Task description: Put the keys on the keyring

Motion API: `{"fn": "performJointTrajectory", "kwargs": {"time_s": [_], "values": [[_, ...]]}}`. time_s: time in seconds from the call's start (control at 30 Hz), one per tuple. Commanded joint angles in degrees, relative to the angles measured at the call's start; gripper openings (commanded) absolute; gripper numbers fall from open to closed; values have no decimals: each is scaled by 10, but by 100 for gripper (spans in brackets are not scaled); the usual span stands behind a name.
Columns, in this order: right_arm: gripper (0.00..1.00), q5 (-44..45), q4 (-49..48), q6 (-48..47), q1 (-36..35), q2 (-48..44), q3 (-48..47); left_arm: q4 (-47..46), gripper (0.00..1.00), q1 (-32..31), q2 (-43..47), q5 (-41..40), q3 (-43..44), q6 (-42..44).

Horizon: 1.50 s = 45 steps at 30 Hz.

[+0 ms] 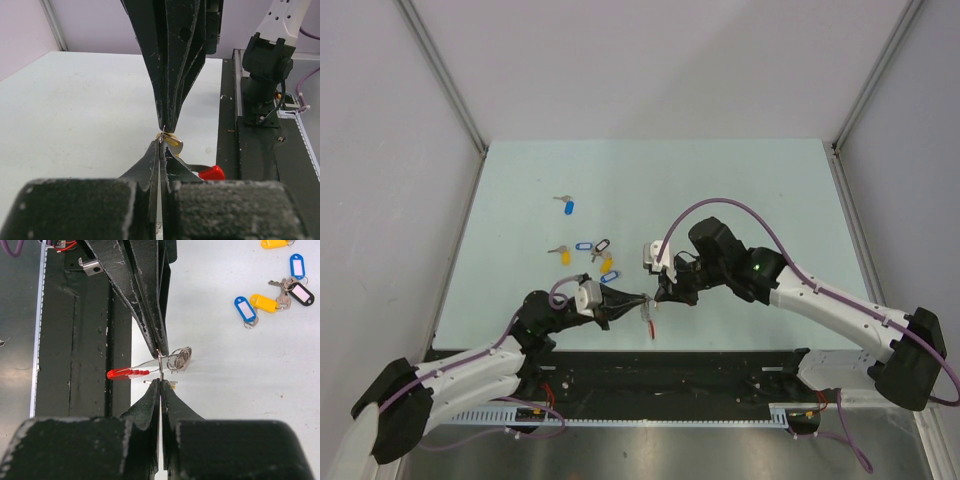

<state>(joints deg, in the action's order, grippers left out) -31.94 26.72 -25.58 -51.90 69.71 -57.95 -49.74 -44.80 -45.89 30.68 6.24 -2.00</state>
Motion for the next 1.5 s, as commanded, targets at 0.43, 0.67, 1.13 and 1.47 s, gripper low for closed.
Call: {"fn": "performJointTrajectory", "kwargs": {"time_s": [0.43, 0.67, 1.13, 1.47], "values": [[0, -37, -42, 12, -3, -22, 7, -58, 0, 8, -18, -4, 25, -33], [0, -11, -59, 29, -8, -24, 11, -30, 0, 8, -10, -17, 32, -31], [0, 25, -76, 44, -21, -21, 11, 26, 1, 0, 5, -47, 43, -26], [0, 12, -97, 44, -27, -18, 11, 39, 0, -7, -9, -57, 54, -23]]}}
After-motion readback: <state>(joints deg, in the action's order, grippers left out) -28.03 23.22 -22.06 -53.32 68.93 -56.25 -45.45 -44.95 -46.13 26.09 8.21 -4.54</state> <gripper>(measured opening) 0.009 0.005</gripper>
